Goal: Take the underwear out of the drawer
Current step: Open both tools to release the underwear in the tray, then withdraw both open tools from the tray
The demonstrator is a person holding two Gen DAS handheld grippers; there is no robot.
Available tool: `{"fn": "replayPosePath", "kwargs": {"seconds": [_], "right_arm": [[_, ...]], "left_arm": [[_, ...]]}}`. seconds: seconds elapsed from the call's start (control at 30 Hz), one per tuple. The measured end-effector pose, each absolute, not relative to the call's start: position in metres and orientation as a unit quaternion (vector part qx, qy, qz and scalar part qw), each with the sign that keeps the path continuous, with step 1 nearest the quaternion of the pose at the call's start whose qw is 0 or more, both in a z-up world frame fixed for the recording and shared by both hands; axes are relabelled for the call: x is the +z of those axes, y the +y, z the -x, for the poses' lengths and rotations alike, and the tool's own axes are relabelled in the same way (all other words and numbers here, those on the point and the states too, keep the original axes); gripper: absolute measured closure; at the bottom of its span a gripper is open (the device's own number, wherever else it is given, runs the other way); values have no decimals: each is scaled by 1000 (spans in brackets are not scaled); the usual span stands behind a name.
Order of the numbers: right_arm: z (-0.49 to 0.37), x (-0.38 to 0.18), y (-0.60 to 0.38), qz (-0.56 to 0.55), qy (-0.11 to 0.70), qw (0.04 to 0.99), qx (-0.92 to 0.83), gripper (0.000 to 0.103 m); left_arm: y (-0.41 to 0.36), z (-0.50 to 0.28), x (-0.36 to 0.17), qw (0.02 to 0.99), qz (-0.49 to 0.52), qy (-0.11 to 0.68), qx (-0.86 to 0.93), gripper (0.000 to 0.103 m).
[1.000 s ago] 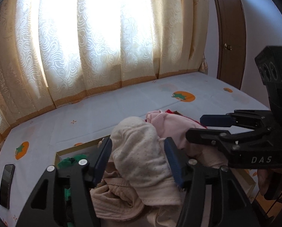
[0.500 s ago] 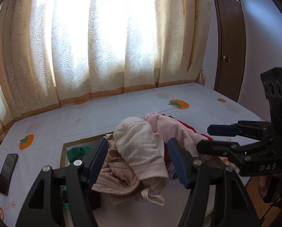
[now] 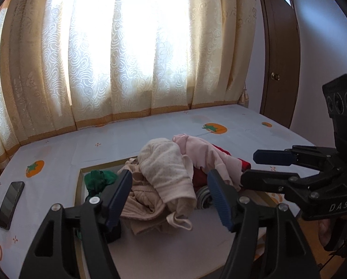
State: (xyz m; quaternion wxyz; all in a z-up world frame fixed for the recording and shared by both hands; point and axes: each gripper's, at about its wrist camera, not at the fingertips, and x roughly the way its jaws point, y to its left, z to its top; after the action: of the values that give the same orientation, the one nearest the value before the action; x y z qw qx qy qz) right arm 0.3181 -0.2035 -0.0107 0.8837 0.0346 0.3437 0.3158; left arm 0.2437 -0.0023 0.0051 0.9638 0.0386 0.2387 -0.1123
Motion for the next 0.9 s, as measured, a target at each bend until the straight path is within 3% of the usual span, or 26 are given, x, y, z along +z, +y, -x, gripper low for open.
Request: {"fn": "replayPosePath", "kwargs": {"seconds": [0.9], "right_arm": [[-265,-4,-213,-45,322,885,334,34]], "left_arm": [[0,-191,5,966,-20,229,-122,31]]}}
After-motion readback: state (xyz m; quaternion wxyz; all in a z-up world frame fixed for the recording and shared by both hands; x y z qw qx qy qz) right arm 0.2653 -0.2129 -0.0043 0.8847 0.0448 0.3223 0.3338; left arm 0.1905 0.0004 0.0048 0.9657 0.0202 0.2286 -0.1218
